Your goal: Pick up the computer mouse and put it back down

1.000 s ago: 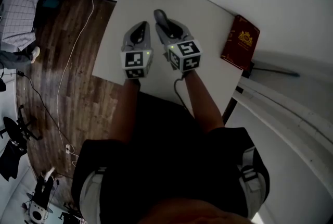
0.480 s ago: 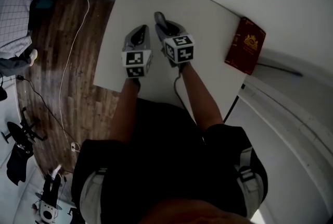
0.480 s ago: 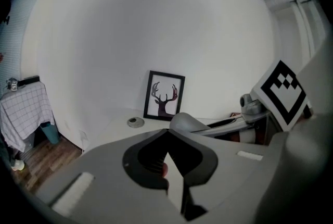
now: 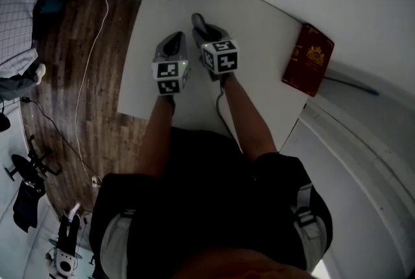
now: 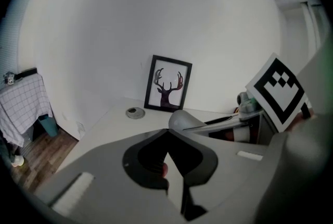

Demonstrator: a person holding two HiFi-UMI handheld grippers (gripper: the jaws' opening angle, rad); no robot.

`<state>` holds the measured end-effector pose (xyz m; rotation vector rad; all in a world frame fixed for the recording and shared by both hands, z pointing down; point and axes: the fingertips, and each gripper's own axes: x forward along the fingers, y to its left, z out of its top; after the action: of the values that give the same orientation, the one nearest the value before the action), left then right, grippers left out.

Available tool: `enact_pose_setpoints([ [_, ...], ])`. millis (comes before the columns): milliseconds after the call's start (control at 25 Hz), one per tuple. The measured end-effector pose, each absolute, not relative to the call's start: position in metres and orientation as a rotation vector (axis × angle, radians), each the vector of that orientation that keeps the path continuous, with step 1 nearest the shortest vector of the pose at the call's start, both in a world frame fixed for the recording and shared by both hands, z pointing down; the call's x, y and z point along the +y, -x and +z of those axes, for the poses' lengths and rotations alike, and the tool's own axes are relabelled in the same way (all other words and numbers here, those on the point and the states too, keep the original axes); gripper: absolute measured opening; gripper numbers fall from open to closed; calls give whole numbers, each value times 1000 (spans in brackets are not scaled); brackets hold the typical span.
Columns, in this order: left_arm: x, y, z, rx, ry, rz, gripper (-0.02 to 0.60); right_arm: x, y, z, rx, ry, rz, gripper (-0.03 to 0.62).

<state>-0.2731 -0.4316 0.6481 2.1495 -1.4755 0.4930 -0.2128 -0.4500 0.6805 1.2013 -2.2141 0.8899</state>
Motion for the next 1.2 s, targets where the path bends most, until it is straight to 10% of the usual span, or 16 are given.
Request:
enact_pose_setpoints([
  [1200, -437, 274, 661, -1440, -2122, 497, 0, -465, 221, 719, -2145, -1220, 1047, 158],
])
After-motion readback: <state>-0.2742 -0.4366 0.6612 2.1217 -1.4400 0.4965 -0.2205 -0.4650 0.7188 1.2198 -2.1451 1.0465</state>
